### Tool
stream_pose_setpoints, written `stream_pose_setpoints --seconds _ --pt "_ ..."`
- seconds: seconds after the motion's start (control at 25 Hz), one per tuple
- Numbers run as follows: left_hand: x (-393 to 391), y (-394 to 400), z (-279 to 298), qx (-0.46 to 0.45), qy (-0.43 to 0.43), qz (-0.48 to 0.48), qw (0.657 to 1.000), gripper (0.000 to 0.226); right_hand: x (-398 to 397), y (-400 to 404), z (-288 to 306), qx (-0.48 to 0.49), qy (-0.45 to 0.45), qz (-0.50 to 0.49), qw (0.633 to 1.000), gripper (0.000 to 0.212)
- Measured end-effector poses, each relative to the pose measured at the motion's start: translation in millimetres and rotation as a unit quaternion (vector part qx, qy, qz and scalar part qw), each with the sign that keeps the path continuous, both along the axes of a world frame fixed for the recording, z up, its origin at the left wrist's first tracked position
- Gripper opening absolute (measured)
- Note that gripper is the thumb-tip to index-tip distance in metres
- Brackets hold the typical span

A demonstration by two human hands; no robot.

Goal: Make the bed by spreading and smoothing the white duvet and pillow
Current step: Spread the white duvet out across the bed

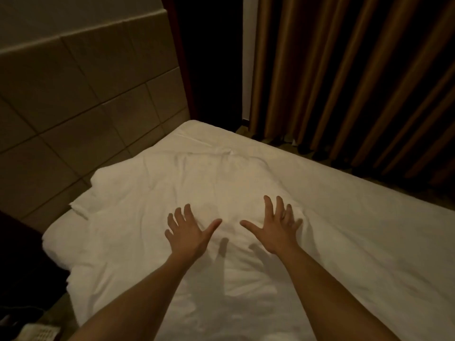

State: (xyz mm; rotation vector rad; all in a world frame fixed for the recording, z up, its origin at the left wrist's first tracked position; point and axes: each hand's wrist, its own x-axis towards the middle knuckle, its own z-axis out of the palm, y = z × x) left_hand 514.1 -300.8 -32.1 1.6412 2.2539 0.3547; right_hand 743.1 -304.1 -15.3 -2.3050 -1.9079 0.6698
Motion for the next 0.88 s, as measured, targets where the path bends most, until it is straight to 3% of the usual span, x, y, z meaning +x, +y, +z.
stream_pose_setpoints --seconds 0.16,0.32,0.48,0.56,0.76,0.88 --pt "-70.1 39.5 -4.4 -0.062 0.021 -0.029 0.997 0.119 -42.5 42.7 -5.4 -0.001 -0.028 -0.038 0.999 0.11" --pt "-78.1 60.7 -23.3 -0.099 0.036 -0.099 0.989 0.113 -8.3 34.6 -21.8 -0.04 -0.052 -0.169 0.983 0.125" --pt "-35.4 61.3 -33.8 -0.093 0.033 -0.174 0.98 0.113 10.5 22.9 -28.9 -0.034 0.111 -0.364 0.924 0.156" --pt "-9.0 60.9 -29.3 -0.091 0.03 -0.214 0.972 0.118 12.9 20.4 -29.3 -0.033 0.162 -0.408 0.898 0.16" --pt "41.7 41.5 -14.3 -0.08 0.046 -0.312 0.946 0.138 8.9 13.1 -20.2 0.024 0.213 -0.399 0.891 0.129" --pt "64.8 19.1 -8.3 -0.076 0.031 -0.327 0.941 0.151 -13.7 35.6 8.0 0.071 0.214 -0.346 0.911 0.112"
